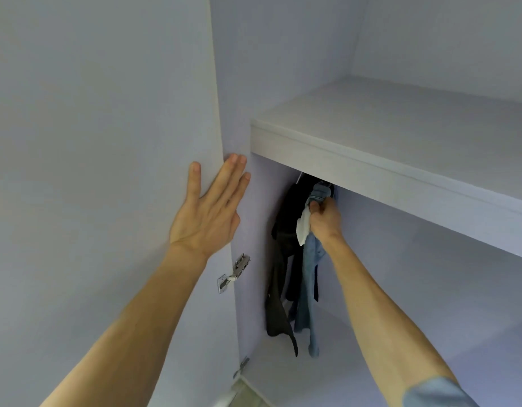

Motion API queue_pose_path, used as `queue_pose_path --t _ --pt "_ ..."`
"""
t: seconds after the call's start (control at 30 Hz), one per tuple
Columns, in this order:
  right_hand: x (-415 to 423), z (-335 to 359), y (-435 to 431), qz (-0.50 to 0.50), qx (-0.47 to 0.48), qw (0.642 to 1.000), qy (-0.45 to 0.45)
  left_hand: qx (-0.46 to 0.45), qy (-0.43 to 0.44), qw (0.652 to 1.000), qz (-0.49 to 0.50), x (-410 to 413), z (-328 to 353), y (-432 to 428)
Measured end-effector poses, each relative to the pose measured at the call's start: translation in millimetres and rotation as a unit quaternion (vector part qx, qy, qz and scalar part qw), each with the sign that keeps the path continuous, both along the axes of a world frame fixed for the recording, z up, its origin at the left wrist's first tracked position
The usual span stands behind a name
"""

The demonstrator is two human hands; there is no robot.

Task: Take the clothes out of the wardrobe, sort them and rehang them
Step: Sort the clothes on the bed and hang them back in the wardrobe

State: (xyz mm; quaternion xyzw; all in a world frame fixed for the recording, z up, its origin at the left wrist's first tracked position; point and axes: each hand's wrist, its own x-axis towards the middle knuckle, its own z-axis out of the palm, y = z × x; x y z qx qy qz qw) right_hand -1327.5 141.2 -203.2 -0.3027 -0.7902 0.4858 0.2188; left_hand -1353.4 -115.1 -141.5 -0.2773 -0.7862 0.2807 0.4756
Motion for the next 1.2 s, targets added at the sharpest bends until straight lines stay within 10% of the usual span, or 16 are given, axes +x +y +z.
queue_pose_path --t 0.77,1.2 --pt "18.6 -15.1 -36.6 0.138 -0.047 0.986 -0.08 -0.025 -0.032 0.998 0.052 9.0 2.5 1.2" --pt "163.7 -17.5 -119.5 0.368 0.205 0.899 -0.121 0.144 -0.324 0.934 0.03 125.4 -83.1 -109.1"
